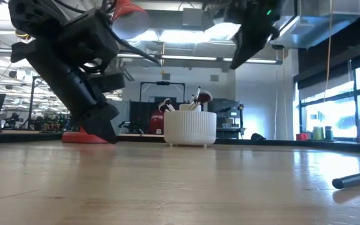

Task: Put items in baskets/containers
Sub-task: Put the black eyeshadow brush into the white organizer

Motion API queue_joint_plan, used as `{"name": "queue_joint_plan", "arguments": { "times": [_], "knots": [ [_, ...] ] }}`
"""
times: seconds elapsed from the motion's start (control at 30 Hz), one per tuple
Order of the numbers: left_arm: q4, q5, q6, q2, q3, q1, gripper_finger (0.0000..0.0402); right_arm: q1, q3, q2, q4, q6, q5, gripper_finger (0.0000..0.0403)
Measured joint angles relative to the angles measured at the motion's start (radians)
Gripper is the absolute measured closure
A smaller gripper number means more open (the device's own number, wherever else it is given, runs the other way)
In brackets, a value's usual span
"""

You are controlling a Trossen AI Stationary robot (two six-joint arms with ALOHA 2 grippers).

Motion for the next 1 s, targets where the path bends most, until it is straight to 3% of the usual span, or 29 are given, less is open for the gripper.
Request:
{"name": "queue_joint_plan", "arguments": {
  "times": [0.1, 0.17, 0.47, 0.73, 1.0],
  "knots": [
    [0.002, -0.002, -0.015, 0.0, 0.0, -0.011, 0.0327, 0.017, -0.038, -0.031, -0.053, 0.217, -0.304, 0.0294],
    [0.002, -0.005, -0.026, 0.0, 0.0, -0.014, 0.0327, 0.066, -0.087, -0.033, -0.047, 0.29, -0.372, 0.0294],
    [0.009, 0.003, -0.046, 0.0, 0.0, -0.014, 0.0327, 0.393, -0.356, 0.039, 0.056, 0.346, -0.367, 0.0294],
    [0.026, -0.054, -0.043, 0.0, 0.0, -0.005, 0.0327, 0.592, -0.376, 0.076, 0.198, 0.357, -0.398, 0.0294],
    [0.044, -0.048, -0.038, 0.0, 0.0, -0.007, 0.0327, 0.704, -0.376, 0.181, 0.243, 0.34, -0.284, 0.0294]
  ]
}}
